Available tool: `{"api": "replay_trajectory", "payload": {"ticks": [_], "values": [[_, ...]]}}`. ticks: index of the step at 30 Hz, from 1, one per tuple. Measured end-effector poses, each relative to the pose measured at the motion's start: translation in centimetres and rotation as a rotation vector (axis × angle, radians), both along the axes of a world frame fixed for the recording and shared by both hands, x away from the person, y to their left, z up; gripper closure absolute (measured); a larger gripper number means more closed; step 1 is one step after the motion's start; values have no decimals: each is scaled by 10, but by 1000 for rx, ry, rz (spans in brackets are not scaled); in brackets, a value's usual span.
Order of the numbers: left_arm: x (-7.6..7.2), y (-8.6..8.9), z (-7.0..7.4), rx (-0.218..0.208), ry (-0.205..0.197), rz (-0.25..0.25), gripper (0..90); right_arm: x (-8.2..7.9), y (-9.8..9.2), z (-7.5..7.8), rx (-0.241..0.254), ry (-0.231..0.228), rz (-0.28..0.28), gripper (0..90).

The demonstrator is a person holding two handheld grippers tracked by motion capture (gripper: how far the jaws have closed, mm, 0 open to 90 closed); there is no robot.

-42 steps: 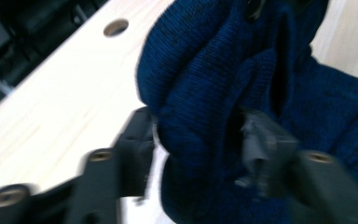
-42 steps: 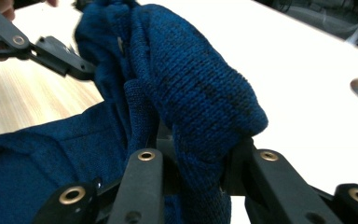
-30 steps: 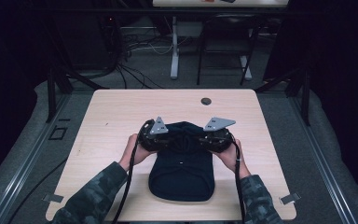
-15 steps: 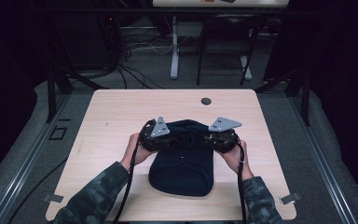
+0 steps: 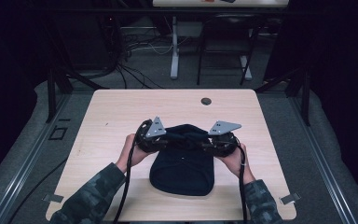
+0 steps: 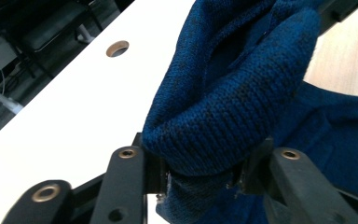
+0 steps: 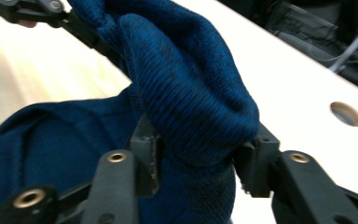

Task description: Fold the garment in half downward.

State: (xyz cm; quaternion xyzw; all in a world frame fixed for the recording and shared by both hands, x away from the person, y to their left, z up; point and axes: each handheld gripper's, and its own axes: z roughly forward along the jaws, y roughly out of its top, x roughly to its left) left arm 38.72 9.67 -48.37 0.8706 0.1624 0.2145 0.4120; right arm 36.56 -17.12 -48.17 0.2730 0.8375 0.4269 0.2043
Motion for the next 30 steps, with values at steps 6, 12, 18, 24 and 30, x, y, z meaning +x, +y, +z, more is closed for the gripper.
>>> {"api": "replay_trajectory", "payload": {"ticks": [6,12,18,24,30], "values": [[-6,2,-7,2,5,-17,669,-14,-1,-7,-22,12,10,632],[-11,3,-10,22,18,-29,664,-19,-1,-13,-26,25,19,649],[-15,4,-14,7,8,-26,659,-23,0,-14,-37,0,-1,679],[-21,7,-20,-12,16,-19,661,-24,0,-15,-32,32,7,600],[-24,11,-27,-26,17,-13,662,-25,-8,-23,-28,87,-18,474]]}}
